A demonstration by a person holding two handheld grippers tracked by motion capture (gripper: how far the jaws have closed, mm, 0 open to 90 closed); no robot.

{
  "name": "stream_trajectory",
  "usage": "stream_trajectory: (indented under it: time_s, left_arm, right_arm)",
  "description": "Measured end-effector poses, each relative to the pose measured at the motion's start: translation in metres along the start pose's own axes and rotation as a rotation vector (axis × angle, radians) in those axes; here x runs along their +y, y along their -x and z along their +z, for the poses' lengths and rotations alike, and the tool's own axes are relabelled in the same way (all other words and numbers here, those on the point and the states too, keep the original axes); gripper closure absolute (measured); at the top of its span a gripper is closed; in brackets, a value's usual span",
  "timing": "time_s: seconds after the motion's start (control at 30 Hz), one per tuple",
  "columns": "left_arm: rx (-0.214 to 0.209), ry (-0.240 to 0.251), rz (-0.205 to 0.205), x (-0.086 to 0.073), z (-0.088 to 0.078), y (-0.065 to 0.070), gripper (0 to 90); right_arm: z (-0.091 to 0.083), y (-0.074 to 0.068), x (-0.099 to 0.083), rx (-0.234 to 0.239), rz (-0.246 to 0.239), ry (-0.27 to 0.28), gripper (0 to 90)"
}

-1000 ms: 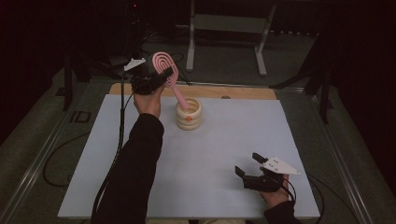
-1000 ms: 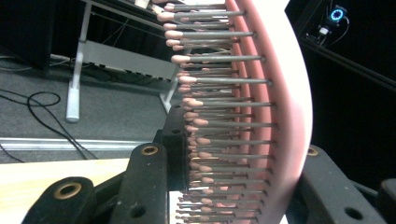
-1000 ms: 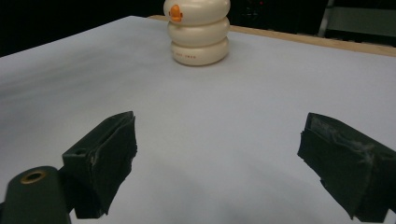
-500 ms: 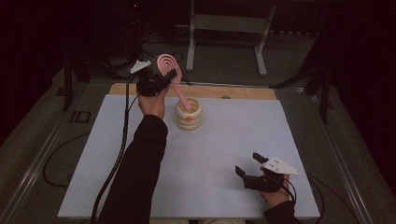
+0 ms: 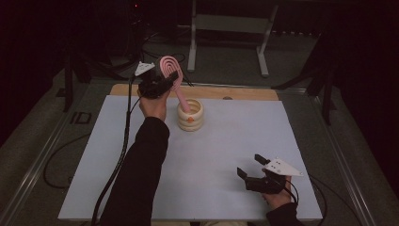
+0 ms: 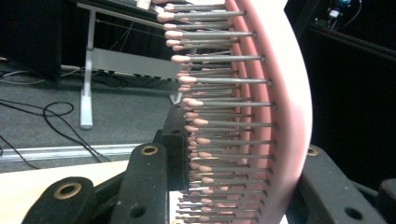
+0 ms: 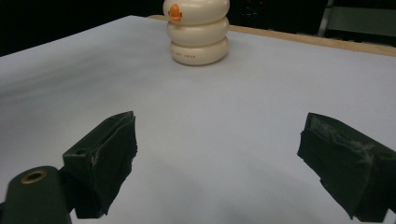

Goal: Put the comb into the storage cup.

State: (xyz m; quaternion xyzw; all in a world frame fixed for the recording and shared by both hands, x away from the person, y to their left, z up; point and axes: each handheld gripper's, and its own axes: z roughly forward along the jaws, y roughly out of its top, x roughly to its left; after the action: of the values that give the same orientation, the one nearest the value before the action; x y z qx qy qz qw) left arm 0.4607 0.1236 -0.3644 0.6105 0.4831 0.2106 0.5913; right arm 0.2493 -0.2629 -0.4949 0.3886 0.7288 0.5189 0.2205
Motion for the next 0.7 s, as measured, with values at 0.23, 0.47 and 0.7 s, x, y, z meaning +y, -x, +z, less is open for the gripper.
stream_trajectory:
  time_s: [0.23, 0.47, 0.7]
  left_arm:
    - [0.006, -0.005, 0.005, -0.0012, 0.0009, -0.0015, 64.7]
    - [0.007, -0.008, 0.009, -0.0035, 0.0027, -0.0014, 64.7]
    - [0.018, -0.01, 0.01, -0.005, 0.0034, -0.0027, 64.6]
  right_arm:
    - [0.0003, 0.0001, -0.0001, 0.0, -0.002, 0.0, 10.8]
    - [0.0, 0.0006, -0.0001, 0.001, 0.0, -0.001, 10.8]
    - [-0.0001, 0.0003, 0.0, 0.002, 0.0, 0.001, 10.8]
